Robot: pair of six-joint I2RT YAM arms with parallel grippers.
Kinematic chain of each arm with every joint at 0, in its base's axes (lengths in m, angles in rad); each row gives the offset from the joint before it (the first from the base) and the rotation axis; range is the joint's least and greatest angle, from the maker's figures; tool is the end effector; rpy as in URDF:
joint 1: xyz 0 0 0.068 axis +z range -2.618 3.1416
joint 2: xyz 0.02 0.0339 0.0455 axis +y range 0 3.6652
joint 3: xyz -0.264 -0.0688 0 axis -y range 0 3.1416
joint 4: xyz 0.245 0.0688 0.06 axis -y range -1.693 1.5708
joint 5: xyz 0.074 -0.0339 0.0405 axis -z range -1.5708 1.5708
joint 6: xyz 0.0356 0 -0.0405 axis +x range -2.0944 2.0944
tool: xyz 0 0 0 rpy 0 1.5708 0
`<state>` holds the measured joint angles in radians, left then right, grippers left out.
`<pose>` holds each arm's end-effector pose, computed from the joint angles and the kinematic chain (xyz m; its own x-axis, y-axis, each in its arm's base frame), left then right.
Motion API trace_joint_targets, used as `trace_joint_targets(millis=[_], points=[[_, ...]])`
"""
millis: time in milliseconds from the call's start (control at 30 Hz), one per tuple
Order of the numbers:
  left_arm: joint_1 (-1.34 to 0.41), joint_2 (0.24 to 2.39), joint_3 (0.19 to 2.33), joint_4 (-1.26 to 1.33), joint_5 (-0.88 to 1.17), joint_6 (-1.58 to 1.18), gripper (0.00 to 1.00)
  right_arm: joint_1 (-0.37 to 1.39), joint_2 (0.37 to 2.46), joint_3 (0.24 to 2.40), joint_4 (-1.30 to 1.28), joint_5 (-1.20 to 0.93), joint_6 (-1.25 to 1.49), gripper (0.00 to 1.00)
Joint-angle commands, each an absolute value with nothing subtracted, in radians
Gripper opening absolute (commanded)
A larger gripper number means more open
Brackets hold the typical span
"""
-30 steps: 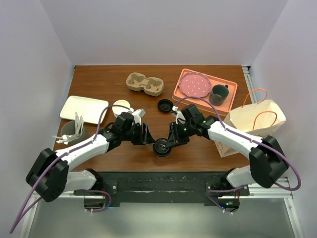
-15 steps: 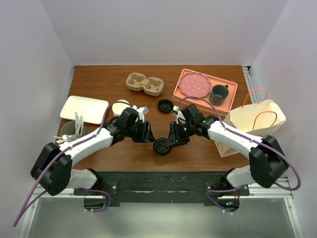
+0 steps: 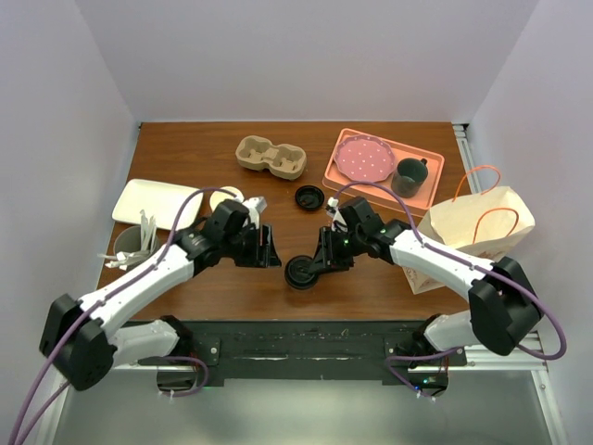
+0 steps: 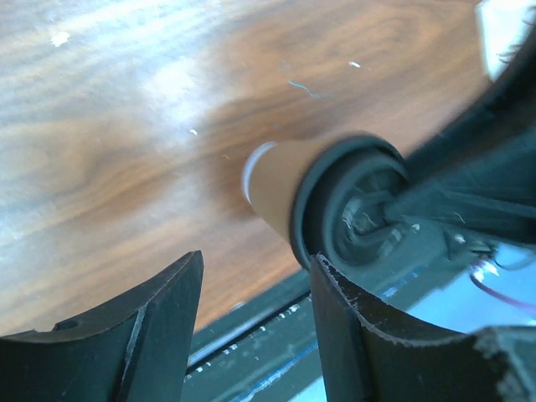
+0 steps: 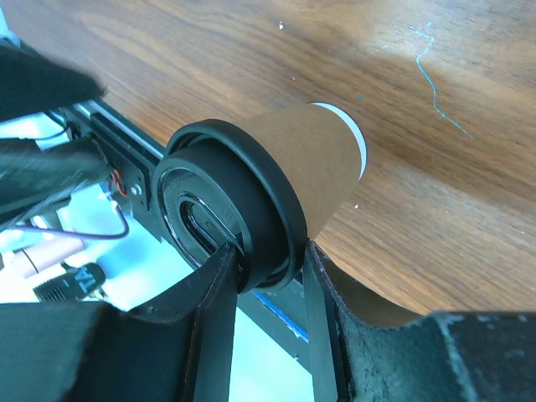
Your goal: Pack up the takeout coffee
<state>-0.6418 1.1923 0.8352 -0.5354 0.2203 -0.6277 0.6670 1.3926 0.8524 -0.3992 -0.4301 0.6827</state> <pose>0.1885 -0.1506 0.2447 -0.9124 -0.0336 -0.4079 0.1954 0.8400 -0.5062 0.2084 0.1830 0.2129 -0.9688 -0.0330 -0.2456 -0.1862 0.7510 0.6335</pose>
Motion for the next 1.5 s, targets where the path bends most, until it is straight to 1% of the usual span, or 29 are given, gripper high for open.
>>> trace_joint_targets(millis=[0,133,233,400,600,967,1200,1467], points=[[-0.641,1.069,0.732,-0.467,0.327,-0.721,0.58,0.669,1.402,0.805,-0.42,-0.256,0.721,0.24],[-0.646,0.991,0.596,-0.292,0.409,-0.821,0.55,0.669,1.396,0.808,-0.414,-0.242,0.747,0.24],[-0.65,0.985,0.536,-0.203,0.443,-0.873,0.52,0.669,1.394,0.807,-0.408,-0.236,0.772,0.24],[-0.66,0.999,0.499,-0.092,0.45,-0.914,0.52,0.669,1.394,0.808,-0.394,-0.241,0.788,0.24],[-0.664,1.063,0.489,-0.028,0.448,-0.916,0.51,0.669,1.394,0.808,-0.393,-0.241,0.792,0.24],[-0.669,1.147,0.491,-0.047,0.387,-0.873,0.5,0.669,1.393,0.811,-0.408,-0.238,0.776,0.24],[-0.669,1.17,0.497,-0.221,0.265,-0.865,0.49,0.667,1.399,0.793,-0.42,-0.232,0.756,0.24],[-0.669,1.186,0.471,-0.242,0.225,-0.879,0.49,0.669,1.423,0.759,-0.411,-0.232,0.741,0.24]])
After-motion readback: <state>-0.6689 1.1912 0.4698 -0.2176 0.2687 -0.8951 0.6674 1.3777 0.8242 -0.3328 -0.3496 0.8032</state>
